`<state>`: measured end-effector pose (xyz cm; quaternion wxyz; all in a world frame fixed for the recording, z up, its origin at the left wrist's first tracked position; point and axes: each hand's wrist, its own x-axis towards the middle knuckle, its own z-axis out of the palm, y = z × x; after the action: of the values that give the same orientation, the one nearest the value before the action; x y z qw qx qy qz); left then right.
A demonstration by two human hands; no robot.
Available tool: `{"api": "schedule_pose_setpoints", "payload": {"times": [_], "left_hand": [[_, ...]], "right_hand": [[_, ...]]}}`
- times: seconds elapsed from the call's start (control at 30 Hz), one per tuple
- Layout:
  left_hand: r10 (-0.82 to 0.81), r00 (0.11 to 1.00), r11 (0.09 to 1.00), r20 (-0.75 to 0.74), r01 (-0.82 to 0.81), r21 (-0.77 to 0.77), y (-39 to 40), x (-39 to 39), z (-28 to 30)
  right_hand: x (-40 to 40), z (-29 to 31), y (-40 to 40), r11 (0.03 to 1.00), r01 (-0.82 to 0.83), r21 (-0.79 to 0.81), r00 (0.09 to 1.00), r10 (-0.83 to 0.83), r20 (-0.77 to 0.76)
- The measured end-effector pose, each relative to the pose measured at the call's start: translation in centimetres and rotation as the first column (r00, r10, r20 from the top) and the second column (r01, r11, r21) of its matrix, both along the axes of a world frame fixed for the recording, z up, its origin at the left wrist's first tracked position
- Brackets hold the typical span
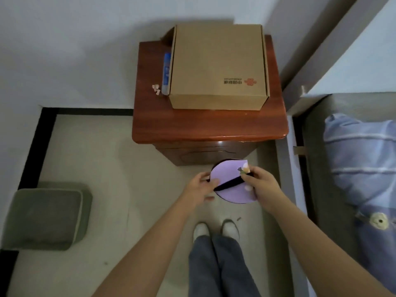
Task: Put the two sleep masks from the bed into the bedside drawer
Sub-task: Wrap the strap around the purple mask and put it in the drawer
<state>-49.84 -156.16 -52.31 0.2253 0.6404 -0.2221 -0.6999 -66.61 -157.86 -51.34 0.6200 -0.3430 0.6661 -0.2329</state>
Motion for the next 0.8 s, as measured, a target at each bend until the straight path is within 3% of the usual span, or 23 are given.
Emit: {"api": "schedule_pose_setpoints", "payload": {"times": [0.1, 0.2, 0.27, 0.3, 0.37, 0.43, 0.5, 0.6, 0.67, 0.73, 0.8], "left_hand": [[-0.009, 1.000, 0.999, -0.014, 0.008, -0.044, 0.8, -0.5, -0.5], [0.123, 0.985, 0.992, -0.119, -0.124, -0.006, 1.1, -0.4, -0.4], [0.180, 0.969, 0.984, -0.171, -0.179, 0.020, 0.8, 0.0, -0.3], [0.205, 0.963, 0.979, -0.173, -0.204, 0.019, 0.6, 0.2, -0.3], [0.250, 0.958, 0.967, -0.138, -0.255, -0.017, 0.4, 0.4, -0.2], [0.247, 0.967, 0.962, -0.058, -0.252, -0.104, 0.5, 0.1, -0.1], [0.173, 0.984, 0.968, 0.045, -0.161, -0.190, 0.9, -0.4, 0.0], [0.120, 0.981, 0.953, 0.150, -0.072, -0.294, 1.6, -0.8, 0.1], [0.162, 0.959, 0.928, 0.231, -0.068, -0.367, 1.6, -0.8, 0.4], [0.195, 0.932, 0.894, 0.305, -0.041, -0.445, 1.6, -1.2, 0.7], [0.201, 0.904, 0.858, 0.378, 0.023, -0.513, 1.8, -1.7, 1.1]], "right_hand": [[-0.1, -0.3, 0.2, 0.979, -0.202, -0.001, 0.976, 0.202, -0.079], [-1.2, 0.3, -0.1, 0.800, -0.601, 0.004, 0.780, 0.587, -0.218], [-2.2, 1.0, -0.7, 0.670, -0.742, 0.027, 0.647, 0.727, -0.231], [-2.8, 1.3, -1.0, 0.663, -0.748, 0.001, 0.646, 0.729, -0.228], [-3.5, 1.9, -1.3, 0.828, -0.552, -0.096, 0.833, 0.546, -0.087], [-3.3, 2.5, -1.2, 0.976, -0.198, -0.094, 0.957, 0.213, 0.198], [-2.8, 2.3, -1.2, 0.993, 0.090, 0.079, 0.905, -0.115, 0.409], [-2.3, 2.6, -1.6, 0.858, 0.287, 0.427, 0.686, -0.495, 0.534], [-1.9, 2.9, -1.5, 0.847, 0.322, 0.424, 0.554, -0.531, 0.641], [-0.9, 2.8, -0.9, 0.862, 0.367, 0.351, 0.476, -0.498, 0.725], [0.0, 2.3, -0.6, 0.850, 0.441, 0.287, 0.499, -0.498, 0.709]]}}
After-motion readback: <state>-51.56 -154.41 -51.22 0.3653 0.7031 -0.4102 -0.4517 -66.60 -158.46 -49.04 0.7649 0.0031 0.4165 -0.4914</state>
